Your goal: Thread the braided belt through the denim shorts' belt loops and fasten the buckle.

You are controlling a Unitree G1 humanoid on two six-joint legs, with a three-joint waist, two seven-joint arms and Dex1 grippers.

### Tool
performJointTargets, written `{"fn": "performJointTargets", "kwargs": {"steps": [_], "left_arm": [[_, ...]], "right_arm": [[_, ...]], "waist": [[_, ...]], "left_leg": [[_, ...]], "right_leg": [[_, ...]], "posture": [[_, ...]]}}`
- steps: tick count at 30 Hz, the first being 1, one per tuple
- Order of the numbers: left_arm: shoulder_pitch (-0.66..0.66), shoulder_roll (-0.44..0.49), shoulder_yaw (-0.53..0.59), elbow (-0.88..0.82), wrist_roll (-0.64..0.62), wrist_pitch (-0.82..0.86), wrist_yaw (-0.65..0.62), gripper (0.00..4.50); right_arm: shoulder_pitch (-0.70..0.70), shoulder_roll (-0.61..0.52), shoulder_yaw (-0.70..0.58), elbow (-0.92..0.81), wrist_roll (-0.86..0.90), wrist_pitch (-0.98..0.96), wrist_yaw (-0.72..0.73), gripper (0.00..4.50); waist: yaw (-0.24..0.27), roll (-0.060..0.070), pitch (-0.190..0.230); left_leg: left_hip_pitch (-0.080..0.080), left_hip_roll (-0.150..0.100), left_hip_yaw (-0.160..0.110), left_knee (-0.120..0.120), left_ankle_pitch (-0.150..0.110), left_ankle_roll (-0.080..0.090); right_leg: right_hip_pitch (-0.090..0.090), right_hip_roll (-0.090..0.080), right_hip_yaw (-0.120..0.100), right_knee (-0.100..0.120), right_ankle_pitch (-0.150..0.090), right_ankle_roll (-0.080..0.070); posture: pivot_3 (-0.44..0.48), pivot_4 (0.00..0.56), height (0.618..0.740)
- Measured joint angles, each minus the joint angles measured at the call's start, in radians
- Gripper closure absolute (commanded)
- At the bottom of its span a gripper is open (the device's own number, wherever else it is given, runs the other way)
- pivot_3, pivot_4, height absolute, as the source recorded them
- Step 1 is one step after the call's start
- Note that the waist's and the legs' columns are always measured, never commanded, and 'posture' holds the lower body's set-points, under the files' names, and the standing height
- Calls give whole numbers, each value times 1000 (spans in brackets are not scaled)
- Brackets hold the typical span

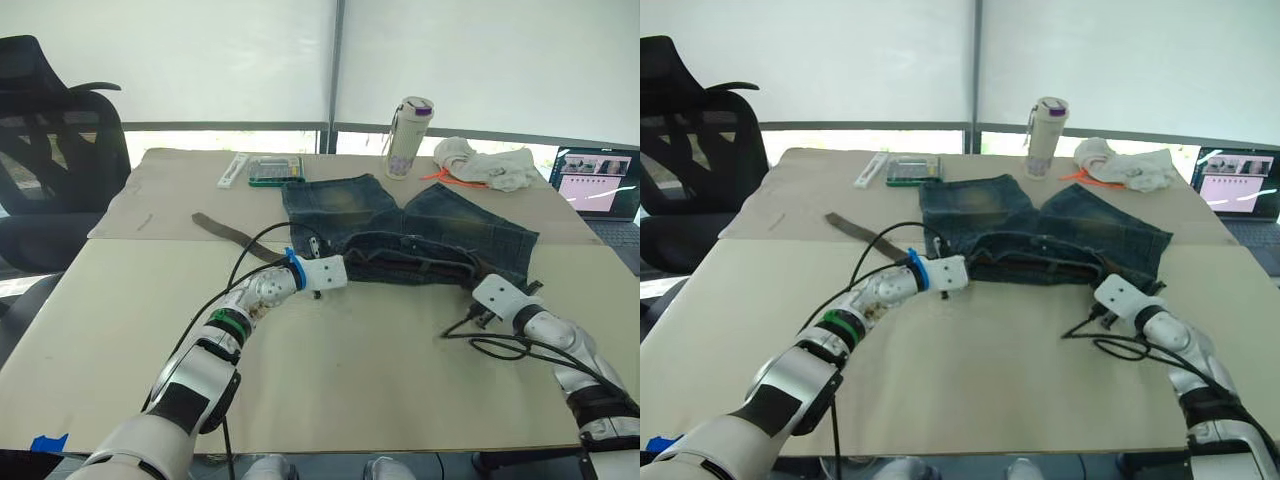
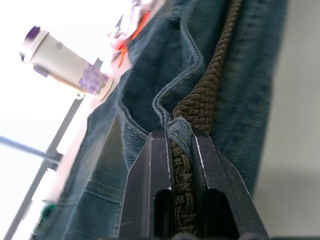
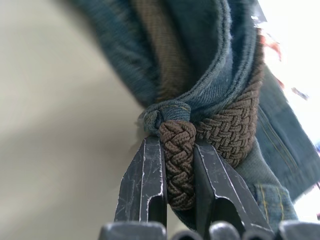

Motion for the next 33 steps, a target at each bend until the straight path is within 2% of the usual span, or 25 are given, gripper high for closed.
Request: {"fn": "performJointTargets", "kwargs": {"steps": [3,5,6,7,9,14,15,19,20,24,27,30,33], "left_arm": [[16,2,23,-31,-65,29,-100,4500],[50,19,36,-62,-115,29,-188,4500],[69,31,40,-75,-136,28,-232,4500],[88,44,45,-92,-156,26,-268,4500],[117,79,64,-128,-202,21,-351,3495],[144,162,98,-146,-276,4,-498,1874],[149,173,101,-146,-290,-5,-525,1541],[174,205,147,-170,-394,-5,-671,204],[181,205,168,-192,-439,23,-712,75],[205,204,223,-328,-588,198,-833,75],[247,206,251,-505,-711,450,-885,75],[258,219,265,-651,-787,652,-880,75],[270,246,299,-767,-843,803,-855,75]], "right_arm": [[21,20,-34,-27,73,10,39,4226],[63,21,-52,-57,132,-17,100,3191],[86,21,-60,-73,158,-36,134,2967],[110,16,-66,-82,173,-56,164,2520],[154,-9,-98,-100,249,-80,253,1873],[246,-61,-180,-178,441,-33,494,161],[259,-78,-190,-201,466,-10,533,0],[328,-166,-244,-341,572,148,658,0],[338,-181,-252,-393,605,214,671,0],[279,-175,-263,-549,703,469,619,0],[107,-119,-217,-595,717,655,528,0],[-59,-33,-150,-532,693,731,463,0],[-201,54,-121,-357,656,751,416,0]], "waist": [[0,1,0],[-3,1,0],[-7,1,0],[-11,1,0],[-20,1,0],[-26,5,2],[-25,5,2],[-20,6,2],[-19,6,2],[-19,6,2],[-26,7,2],[-24,7,2],[-13,8,3]], "left_leg": [[0,1,0,0,0,-1],[0,2,1,-1,0,-1],[0,3,1,-1,0,0],[0,2,1,-1,0,0],[1,3,1,-1,0,0],[2,3,1,-2,-1,2],[2,3,1,-2,-1,2],[0,3,1,-1,-1,2],[0,4,1,-1,-1,2],[-5,4,1,1,-1,1],[-5,4,1,1,0,0],[-6,4,1,1,1,-1],[-6,3,1,2,1,-1]], "right_leg": [[0,4,-1,-1,0,0],[1,5,-1,-1,0,0],[1,5,-1,-2,0,0],[1,5,-1,-2,0,0],[1,5,-1,-2,0,0],[1,5,0,-1,0,0],[1,4,0,-1,0,0],[-1,3,0,-1,0,-1],[-2,3,0,-1,0,-1],[-8,3,0,1,1,-3],[-9,5,0,3,2,-3],[-9,6,0,3,1,-3],[-8,7,0,3,1,-2]], "posture": [[0,150,737],[0,150,737],[0,150,737],[0,150,737],[0,150,737],[0,150,737],[0,150,737],[0,150,737],[0,150,737],[0,150,737],[0,150,737],[0,150,737],[0,150,737]]}}
